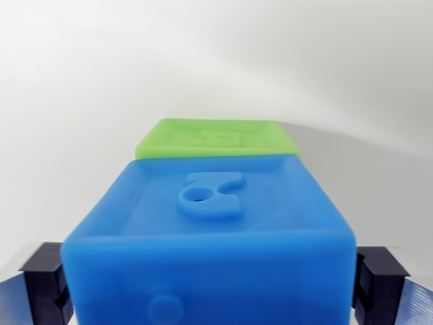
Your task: Stack cube
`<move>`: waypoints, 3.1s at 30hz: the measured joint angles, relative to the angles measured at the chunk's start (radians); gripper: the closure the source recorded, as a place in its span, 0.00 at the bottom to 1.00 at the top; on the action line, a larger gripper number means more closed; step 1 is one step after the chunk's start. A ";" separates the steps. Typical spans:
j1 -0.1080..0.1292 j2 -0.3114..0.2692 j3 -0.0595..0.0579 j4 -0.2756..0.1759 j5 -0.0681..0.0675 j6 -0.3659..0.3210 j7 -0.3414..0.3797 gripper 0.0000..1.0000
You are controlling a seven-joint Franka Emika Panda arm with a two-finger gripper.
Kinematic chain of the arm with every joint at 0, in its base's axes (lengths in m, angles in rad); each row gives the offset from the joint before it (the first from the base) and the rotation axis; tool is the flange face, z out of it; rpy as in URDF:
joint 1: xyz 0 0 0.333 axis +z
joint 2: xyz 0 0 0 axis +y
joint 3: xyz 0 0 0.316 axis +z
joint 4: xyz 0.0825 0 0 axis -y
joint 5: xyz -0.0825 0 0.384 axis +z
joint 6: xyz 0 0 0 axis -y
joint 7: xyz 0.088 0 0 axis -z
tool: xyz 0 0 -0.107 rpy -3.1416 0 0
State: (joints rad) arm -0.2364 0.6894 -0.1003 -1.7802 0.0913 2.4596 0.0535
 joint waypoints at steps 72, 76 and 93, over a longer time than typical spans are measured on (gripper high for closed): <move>0.013 -0.289 -0.022 0.055 -0.032 -0.337 0.018 0.00; 0.013 -0.305 -0.022 0.072 -0.036 -0.368 0.020 0.00; 0.013 -0.353 -0.024 0.165 -0.043 -0.507 0.025 0.00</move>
State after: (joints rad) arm -0.2232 0.3366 -0.1246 -1.6156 0.0482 1.9525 0.0786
